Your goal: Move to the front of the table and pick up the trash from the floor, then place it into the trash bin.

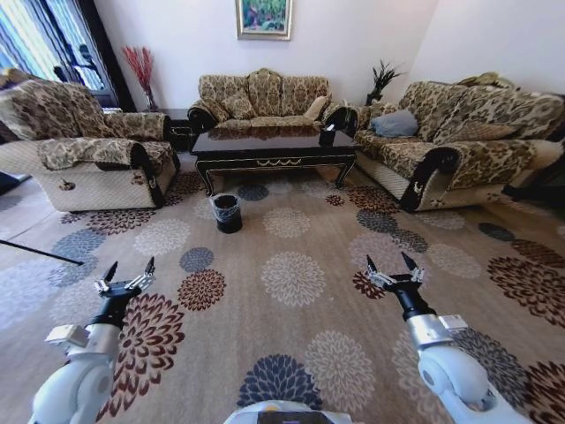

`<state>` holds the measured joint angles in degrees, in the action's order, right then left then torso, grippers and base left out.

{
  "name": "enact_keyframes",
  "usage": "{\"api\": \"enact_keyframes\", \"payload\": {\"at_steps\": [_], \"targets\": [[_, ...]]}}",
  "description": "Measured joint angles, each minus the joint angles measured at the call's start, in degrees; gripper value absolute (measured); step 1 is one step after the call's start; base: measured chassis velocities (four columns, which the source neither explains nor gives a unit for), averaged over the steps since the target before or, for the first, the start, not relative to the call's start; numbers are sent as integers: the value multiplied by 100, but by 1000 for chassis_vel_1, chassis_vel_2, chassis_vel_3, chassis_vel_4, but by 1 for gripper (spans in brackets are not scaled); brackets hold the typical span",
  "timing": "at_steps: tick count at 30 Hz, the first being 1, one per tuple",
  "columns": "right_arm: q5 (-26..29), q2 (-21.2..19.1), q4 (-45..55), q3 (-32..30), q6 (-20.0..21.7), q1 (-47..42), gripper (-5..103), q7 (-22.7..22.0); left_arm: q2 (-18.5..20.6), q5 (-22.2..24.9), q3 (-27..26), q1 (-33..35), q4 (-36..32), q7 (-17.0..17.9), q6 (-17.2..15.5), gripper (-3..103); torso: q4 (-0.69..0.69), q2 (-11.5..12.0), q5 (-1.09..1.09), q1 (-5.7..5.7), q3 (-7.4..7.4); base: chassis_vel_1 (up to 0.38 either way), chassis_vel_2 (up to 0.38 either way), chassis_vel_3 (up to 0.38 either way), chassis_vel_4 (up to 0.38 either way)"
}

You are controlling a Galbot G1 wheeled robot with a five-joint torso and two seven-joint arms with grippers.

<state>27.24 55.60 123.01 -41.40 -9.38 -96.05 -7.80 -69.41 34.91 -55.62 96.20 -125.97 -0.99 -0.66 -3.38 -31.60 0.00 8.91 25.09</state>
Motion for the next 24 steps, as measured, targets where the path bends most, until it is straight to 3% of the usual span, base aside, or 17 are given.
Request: {"api": "enact_keyframes", "payload": {"at_steps": [24], "targets": [[-23,-108,301,-442,23,-143,100,10,-232,-27,-86,128,-237,40,-42,100,-1,-584,0,242,342,0,0,0,0]]}}
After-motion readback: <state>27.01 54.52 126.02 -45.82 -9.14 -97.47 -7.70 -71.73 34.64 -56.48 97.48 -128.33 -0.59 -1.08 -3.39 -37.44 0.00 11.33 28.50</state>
